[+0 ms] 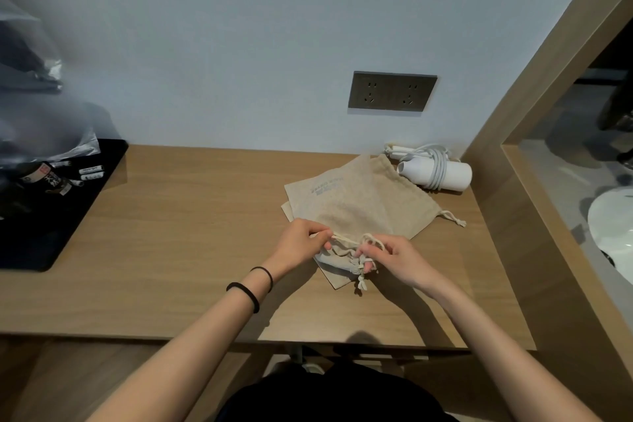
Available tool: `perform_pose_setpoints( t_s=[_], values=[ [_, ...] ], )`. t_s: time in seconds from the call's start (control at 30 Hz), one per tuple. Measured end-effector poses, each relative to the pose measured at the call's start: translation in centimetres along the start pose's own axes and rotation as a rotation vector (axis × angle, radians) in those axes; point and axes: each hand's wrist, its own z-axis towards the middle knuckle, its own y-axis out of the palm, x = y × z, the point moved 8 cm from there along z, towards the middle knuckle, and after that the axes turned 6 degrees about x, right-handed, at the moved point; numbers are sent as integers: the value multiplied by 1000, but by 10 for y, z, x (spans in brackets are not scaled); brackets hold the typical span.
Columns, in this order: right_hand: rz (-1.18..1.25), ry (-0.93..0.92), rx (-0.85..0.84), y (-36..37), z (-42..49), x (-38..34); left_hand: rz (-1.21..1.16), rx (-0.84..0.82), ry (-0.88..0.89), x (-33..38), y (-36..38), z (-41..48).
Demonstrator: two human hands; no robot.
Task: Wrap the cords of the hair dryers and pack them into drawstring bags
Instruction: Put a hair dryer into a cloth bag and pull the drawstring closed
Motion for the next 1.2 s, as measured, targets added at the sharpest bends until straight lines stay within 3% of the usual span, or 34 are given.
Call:
perform_pose_setpoints(
  t_s=[0.2,0.4,0.63,0.77,0.83,1.0,1.07,1.2],
  values=[
    [203,268,33,-6,-7,18,-144,-163,-25,-5,7,-9],
    [494,519,-16,0,-10,36,-138,-503,-28,-9,34,-33],
    [429,491,71,1,-11,37,61,-725,7,-17,70,-49],
    [268,323,258,-11,-12,32,128,-715,-9,-22,72,-43],
    [188,206,328,-17,-13,26,171,-634,30,-21,69,-35],
    [78,29,291,-25,-9,17,264,-118,228,12,31,-13],
    [27,-4,294,-26,-9,16,225,8,307,31,21,-6],
    [-163,-111,422,-30,-15,3,307,-221,343,38,53,9]
  ],
)
